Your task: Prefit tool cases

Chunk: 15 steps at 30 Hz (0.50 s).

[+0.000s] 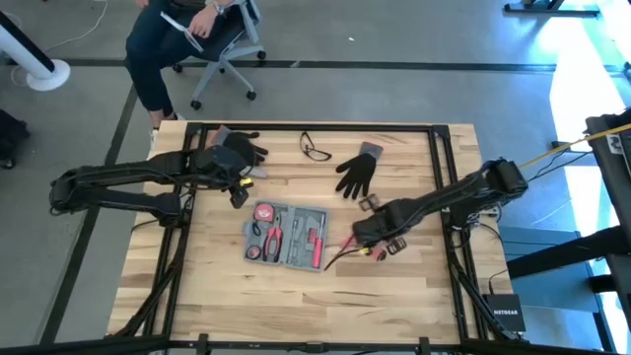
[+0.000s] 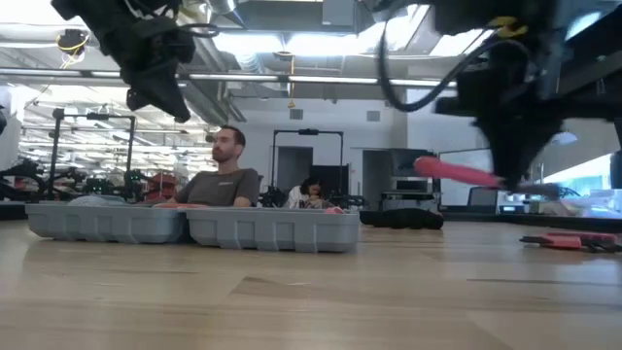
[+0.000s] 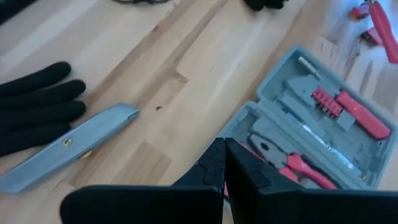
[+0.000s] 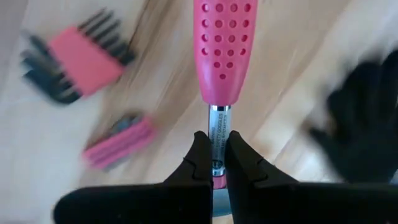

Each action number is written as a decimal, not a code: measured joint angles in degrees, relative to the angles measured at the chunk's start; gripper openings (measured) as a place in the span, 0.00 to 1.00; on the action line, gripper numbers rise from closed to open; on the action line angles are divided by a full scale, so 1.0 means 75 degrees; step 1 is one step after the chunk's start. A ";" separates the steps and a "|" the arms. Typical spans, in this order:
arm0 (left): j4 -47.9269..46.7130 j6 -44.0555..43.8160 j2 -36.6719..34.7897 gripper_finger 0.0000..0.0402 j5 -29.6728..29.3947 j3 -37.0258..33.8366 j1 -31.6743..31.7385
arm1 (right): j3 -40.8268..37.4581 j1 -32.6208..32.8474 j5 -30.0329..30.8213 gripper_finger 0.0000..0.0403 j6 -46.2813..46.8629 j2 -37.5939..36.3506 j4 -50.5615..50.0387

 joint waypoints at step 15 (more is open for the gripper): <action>-0.0325 0.0445 0.0000 0.00 0.0148 0.0000 -0.0015 | 0.0378 -0.0448 -0.1943 0.05 -0.4472 0.1373 0.1791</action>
